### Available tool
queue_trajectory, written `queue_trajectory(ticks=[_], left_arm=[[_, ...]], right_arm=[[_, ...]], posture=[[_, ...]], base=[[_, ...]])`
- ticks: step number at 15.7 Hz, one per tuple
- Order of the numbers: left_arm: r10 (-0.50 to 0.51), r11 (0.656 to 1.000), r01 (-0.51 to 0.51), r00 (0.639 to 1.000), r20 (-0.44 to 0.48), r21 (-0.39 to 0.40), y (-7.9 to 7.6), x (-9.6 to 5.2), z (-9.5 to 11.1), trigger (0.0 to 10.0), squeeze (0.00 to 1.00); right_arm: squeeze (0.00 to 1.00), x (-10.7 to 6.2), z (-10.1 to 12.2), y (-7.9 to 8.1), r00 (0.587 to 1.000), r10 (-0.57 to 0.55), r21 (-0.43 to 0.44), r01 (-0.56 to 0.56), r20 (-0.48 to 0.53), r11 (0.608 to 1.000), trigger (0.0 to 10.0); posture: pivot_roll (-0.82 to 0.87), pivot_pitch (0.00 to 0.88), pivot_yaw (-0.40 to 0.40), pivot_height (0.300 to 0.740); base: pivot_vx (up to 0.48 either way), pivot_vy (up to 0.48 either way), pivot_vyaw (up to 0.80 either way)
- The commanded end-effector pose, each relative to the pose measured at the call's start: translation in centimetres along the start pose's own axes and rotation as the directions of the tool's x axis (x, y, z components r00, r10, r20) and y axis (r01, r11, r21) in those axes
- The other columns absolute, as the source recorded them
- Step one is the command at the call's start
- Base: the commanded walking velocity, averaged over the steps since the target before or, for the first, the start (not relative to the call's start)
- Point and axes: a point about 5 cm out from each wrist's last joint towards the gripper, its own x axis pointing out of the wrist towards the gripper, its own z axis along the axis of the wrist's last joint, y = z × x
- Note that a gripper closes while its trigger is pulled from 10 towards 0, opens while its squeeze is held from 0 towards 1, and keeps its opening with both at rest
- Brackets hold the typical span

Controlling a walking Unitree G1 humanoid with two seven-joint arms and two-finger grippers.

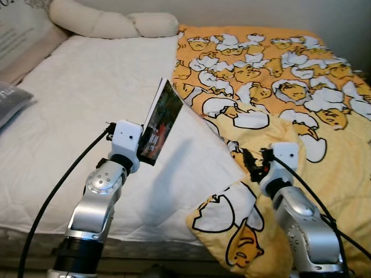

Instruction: Clean up the room

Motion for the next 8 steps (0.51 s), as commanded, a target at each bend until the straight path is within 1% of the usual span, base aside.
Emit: queue_trajectory(ticks=[1,8], left_arm=[[0.012,1.0,-0.012,0.998,0.054,0.011,0.14,-0.05,1.32,10.0,0.0],[0.011,1.0,-0.011,0.999,0.046,0.007,0.28,-0.06,1.38,10.0,0.0]], right_arm=[[0.0,0.0,-0.02,-0.22,1.0,-0.003,0.005,0.003,-0.007,1.0,10.0],[0.0,0.22,-0.14,0.09,1.0,0.021,0.0,-0.021,-0.015,1.0,10.0]], posture=[[0.01,0.0,0.05,0.74],[0.02,0.0,0.054,0.74]], base=[[0.0,0.307,0.0],[0.0,0.31,0.0]])
